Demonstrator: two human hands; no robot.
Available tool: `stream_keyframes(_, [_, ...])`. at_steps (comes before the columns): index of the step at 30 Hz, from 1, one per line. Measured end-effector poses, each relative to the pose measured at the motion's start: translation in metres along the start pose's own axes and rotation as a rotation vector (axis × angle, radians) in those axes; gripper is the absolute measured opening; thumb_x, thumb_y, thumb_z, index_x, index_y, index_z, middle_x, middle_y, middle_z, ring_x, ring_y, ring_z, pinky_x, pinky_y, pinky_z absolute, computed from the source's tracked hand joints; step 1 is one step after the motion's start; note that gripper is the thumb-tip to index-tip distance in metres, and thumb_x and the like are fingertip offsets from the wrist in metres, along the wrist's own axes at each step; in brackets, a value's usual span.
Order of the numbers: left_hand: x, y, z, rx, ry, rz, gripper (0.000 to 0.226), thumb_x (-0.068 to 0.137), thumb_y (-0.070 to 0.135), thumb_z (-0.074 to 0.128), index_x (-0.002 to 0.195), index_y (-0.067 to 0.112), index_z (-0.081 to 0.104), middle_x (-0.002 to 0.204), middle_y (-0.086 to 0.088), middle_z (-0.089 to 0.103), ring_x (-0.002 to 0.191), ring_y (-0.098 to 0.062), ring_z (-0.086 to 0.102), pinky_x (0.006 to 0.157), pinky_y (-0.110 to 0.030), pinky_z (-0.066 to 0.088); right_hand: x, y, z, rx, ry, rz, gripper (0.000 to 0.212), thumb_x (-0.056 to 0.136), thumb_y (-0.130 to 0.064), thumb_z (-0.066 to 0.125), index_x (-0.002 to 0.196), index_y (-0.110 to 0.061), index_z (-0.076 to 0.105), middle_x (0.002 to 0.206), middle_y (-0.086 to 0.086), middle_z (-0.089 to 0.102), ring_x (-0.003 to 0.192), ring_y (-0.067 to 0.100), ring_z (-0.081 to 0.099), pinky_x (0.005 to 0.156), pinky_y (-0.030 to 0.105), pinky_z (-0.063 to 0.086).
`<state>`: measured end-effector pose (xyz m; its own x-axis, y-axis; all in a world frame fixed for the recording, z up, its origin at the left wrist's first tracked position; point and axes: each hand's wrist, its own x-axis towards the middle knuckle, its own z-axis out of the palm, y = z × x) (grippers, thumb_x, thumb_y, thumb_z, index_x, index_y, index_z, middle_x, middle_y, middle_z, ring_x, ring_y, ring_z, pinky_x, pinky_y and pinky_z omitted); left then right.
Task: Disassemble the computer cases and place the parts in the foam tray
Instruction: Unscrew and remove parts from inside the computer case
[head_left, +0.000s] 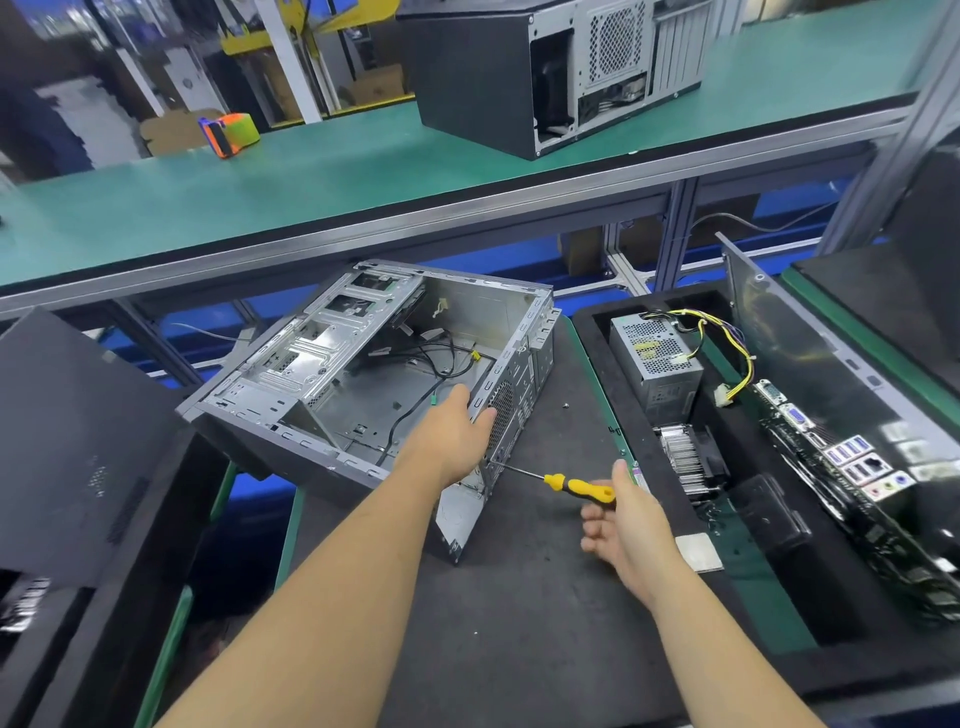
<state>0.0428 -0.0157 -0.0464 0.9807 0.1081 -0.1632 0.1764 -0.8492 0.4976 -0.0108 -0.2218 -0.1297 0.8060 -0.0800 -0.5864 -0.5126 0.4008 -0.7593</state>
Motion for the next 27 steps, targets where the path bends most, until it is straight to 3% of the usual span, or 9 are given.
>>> stream_keyframes(2, [0.001,-0.001,0.000,-0.021,0.001,-0.002,0.025,0.102,0.046,0.049,0.104,0.022,0.049,0.087,-0.002,0.064,0.080,-0.022,0.062,0.074,-0.039,0.052,0.000,0.000,-0.002,-0.075,-0.009,0.089,0.050,0.104,-0.053,0.038,0.095,-0.008,0.059,0.054,0.004,0.040,0.040,0.014,0.026,0.042,0.022,0.024])
stream_keyframes(5, [0.001,0.000,0.001,-0.022,-0.009,-0.007,0.021,0.097,0.042,0.058,0.102,0.023,0.049,0.083,-0.001,0.065,0.077,-0.021,0.061,0.068,-0.037,0.050,0.000,0.003,-0.004,-0.114,-0.041,0.044,0.035,0.107,-0.037,0.041,0.096,-0.008,0.057,0.055,-0.001,0.032,0.043,0.011,0.020,0.041,0.021,0.017])
stream_keyframes(8, [0.001,0.000,0.000,-0.012,-0.014,-0.012,0.022,0.097,0.038,0.058,0.108,0.021,0.049,0.090,-0.002,0.066,0.084,-0.024,0.063,0.082,-0.043,0.054,0.000,0.006,-0.007,-0.488,-0.010,-0.335,0.027,0.106,-0.024,0.042,0.092,-0.017,0.063,0.064,-0.003,0.050,0.050,0.014,0.039,0.048,0.027,0.032])
stream_keyframes(10, [0.001,0.000,0.000,-0.022,-0.015,-0.012,0.022,0.098,0.037,0.058,0.110,0.021,0.049,0.092,-0.002,0.067,0.085,-0.025,0.063,0.084,-0.044,0.054,-0.001,0.012,-0.012,-0.752,-0.007,-0.664,0.023,0.104,-0.017,0.045,0.092,-0.024,0.064,0.080,-0.011,0.064,0.071,0.011,0.056,0.062,0.027,0.043])
stream_keyframes(13, [0.001,0.000,0.000,-0.034,-0.014,-0.014,0.020,0.098,0.037,0.058,0.108,0.021,0.049,0.090,-0.001,0.067,0.085,-0.024,0.063,0.083,-0.043,0.054,-0.001,0.020,-0.015,-0.768,-0.026,-0.858,0.020,0.100,-0.008,0.052,0.100,-0.024,0.062,0.092,-0.014,0.066,0.085,0.006,0.060,0.070,0.015,0.043])
stream_keyframes(17, [0.001,0.000,0.000,-0.052,-0.005,-0.014,0.018,0.097,0.036,0.059,0.105,0.022,0.051,0.087,0.000,0.066,0.081,-0.021,0.063,0.073,-0.037,0.050,0.000,0.012,-0.009,-0.389,0.050,-0.546,0.016,0.096,-0.017,0.064,0.100,-0.032,0.067,0.072,-0.004,0.055,0.059,0.007,0.051,0.063,0.014,0.042])
stream_keyframes(20, [0.002,0.000,0.000,-0.042,-0.009,-0.030,0.018,0.096,0.038,0.060,0.106,0.024,0.053,0.087,0.003,0.068,0.079,-0.016,0.063,0.068,-0.033,0.047,-0.001,-0.002,-0.003,-0.013,-0.047,-0.209,0.013,0.097,-0.022,0.065,0.104,-0.011,0.070,0.075,0.011,0.056,0.059,0.016,0.051,0.061,0.032,0.050])
stream_keyframes(24, [0.003,-0.001,0.001,-0.004,-0.013,-0.039,0.019,0.096,0.041,0.059,0.102,0.025,0.053,0.089,0.001,0.066,0.082,-0.020,0.063,0.076,-0.037,0.051,-0.004,-0.009,-0.004,-0.091,-0.041,0.119,0.045,0.100,-0.055,0.049,0.091,-0.013,0.065,0.057,0.007,0.046,0.044,0.016,0.032,0.042,0.027,0.038])
stream_keyframes(27, [0.004,-0.001,0.002,-0.003,-0.019,-0.036,0.019,0.098,0.040,0.057,0.094,0.024,0.047,0.086,0.000,0.062,0.081,-0.019,0.059,0.073,-0.037,0.047,-0.001,-0.006,-0.006,-0.101,-0.060,0.074,0.037,0.103,-0.043,0.051,0.086,-0.011,0.061,0.052,0.000,0.036,0.042,0.013,0.022,0.039,0.022,0.026])
